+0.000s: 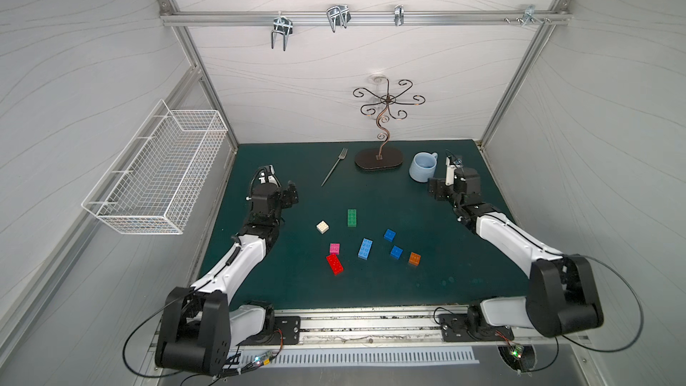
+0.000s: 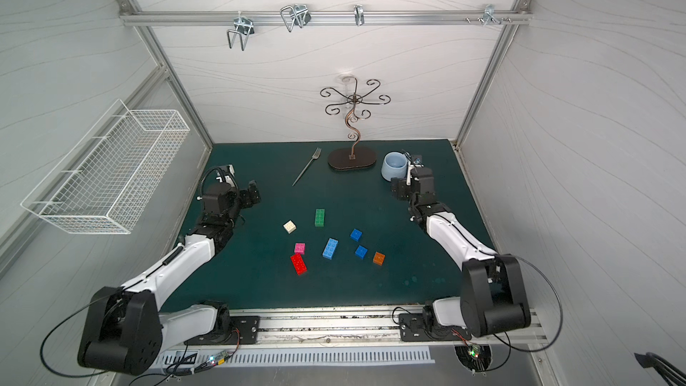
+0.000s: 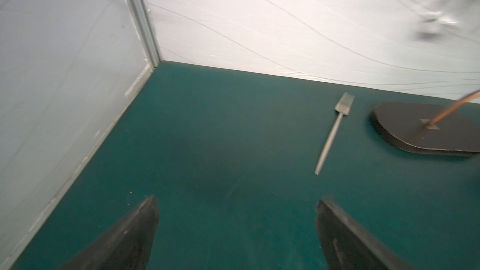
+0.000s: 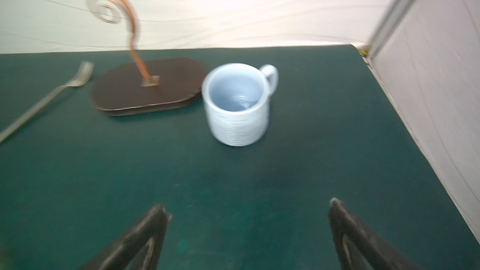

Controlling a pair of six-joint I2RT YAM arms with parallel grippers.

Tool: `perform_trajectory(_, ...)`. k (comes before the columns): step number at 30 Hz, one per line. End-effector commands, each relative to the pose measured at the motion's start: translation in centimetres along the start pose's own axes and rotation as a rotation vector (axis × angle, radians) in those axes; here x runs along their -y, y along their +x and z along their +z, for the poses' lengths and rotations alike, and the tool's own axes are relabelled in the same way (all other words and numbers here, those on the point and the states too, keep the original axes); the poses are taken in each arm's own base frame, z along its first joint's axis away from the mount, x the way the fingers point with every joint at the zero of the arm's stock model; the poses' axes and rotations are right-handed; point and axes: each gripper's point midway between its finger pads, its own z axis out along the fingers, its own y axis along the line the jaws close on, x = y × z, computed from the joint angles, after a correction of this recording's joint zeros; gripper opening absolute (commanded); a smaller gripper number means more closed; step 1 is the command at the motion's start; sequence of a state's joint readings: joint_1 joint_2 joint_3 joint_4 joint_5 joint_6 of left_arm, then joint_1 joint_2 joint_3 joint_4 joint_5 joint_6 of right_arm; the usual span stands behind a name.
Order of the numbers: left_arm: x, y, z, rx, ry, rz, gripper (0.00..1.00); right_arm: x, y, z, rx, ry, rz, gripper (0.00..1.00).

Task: Assemble a spoon with lego
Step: Pick up the lego brick from the center of the board.

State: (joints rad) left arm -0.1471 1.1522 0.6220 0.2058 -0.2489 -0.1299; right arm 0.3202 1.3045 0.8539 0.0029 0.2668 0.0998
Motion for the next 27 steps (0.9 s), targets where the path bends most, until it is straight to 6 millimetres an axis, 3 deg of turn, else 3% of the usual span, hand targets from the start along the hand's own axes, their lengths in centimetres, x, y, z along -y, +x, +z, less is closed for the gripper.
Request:
perform_trajectory(1, 1.4, 2.2, -1.3, -0.135, 0.031, -0.021, 1.00, -1.4, 6.7, -4.5, -0.322, 0.051, -0.021, 0.99)
perform_trajectory(6, 2.6, 3.2, -3.3, -0.199, 0.096, -0.089, 1.00, -4.1, 12.7, -9.1, -0.568, -0.020, 0.070, 0.98)
perform_trajectory(9, 4.1, 4.0, -4.6, -0.204, 0.166, -0.103, 1.00, -5.1, 15.6, -10.3, -0.658, -0.061, 0.138, 0.96)
perform_trajectory(19, 12.1, 7.0, -8.5, -0.325, 0.421, 0.010, 1.00, -7.3, 19.2, -9.0, -0.847, -0.125, 0.188, 0.87)
perform_trajectory(27, 13.0, 8.5, -9.0, -0.372, 0.472, -0.024, 1.00, -7.7, 21.0, -8.2, -0.919, -0.124, 0.178, 0.70)
